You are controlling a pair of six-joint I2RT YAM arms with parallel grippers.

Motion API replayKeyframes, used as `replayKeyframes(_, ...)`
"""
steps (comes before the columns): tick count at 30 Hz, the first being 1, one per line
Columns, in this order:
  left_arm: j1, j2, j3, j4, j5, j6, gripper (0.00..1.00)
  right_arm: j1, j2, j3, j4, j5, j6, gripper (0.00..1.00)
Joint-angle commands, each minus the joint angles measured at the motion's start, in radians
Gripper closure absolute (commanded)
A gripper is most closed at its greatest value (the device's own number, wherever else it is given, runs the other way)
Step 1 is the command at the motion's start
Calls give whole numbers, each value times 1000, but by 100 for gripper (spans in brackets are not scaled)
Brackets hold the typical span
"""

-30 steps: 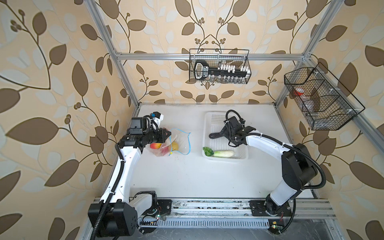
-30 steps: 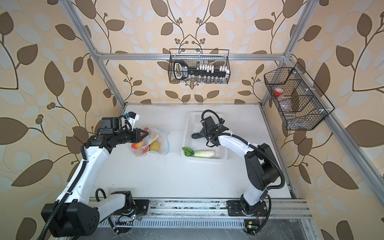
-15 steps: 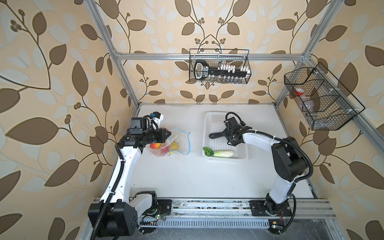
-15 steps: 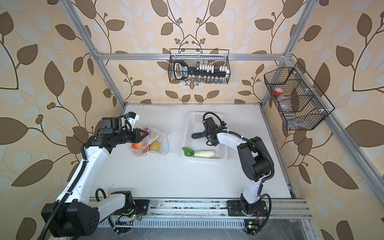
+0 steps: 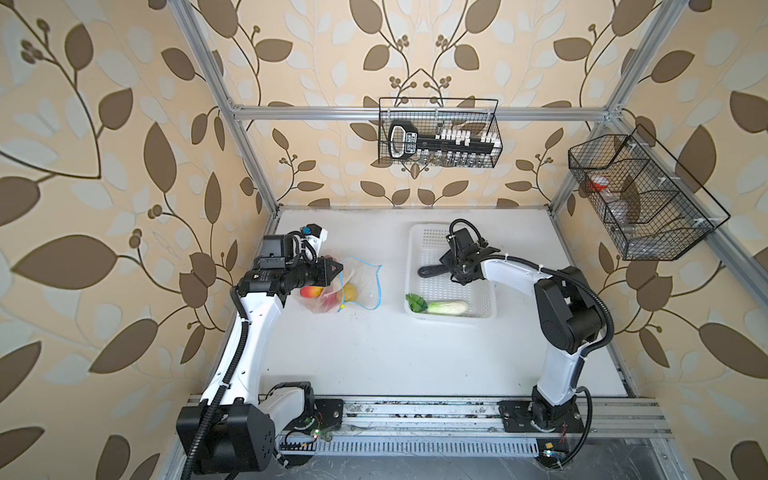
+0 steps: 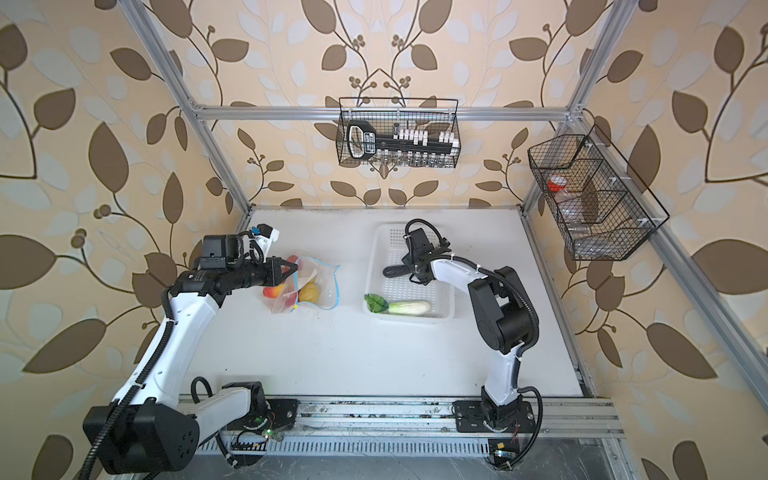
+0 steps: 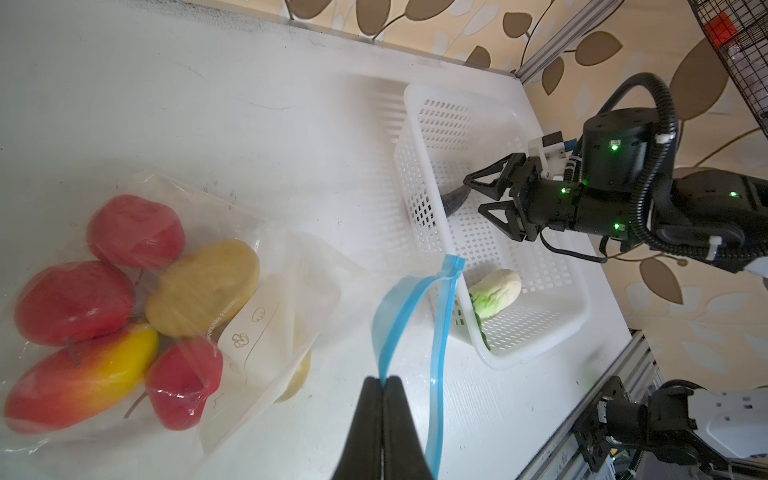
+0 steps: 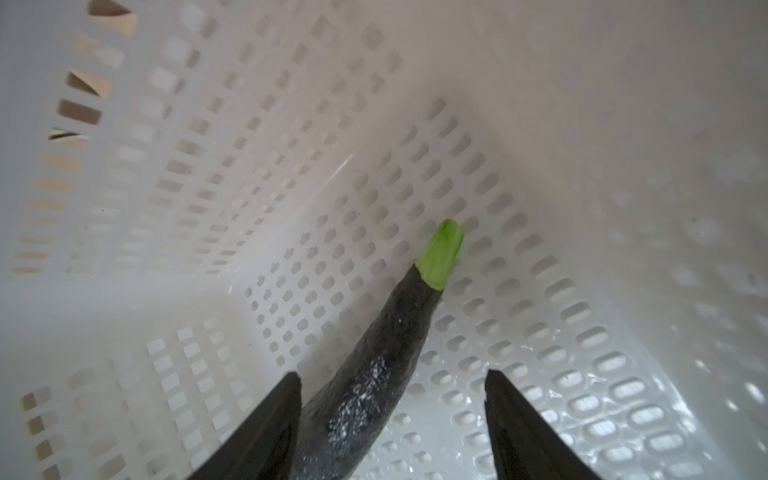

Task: Place the food in the zip-top bag and seal the zipper
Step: 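Lower the open right gripper onto the dark eggplant in the basket, then close the right gripper on the eggplant's green stem end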

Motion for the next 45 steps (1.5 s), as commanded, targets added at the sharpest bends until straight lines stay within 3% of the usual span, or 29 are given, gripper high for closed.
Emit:
replayKeyframes(1, 14, -1, -2, 17, 25, -2, 100, -7, 39, 44, -8, -17, 34, 32)
replayKeyframes(4, 15, 1, -5, 20, 25, 0, 100, -12, 54, 55, -5, -22, 36, 38)
replayKeyframes(19, 19, 4, -5, 20, 30, -2, 100, -38, 118, 85, -52, -33, 31, 46)
replayKeyframes(30, 20, 7, -11, 26, 37, -7, 100, -48, 145, 90, -10, -76, 22, 60)
replayKeyframes(45, 24, 16, -7, 22, 42, -12, 100, -67, 95, 25, 84, -116, 0, 89)
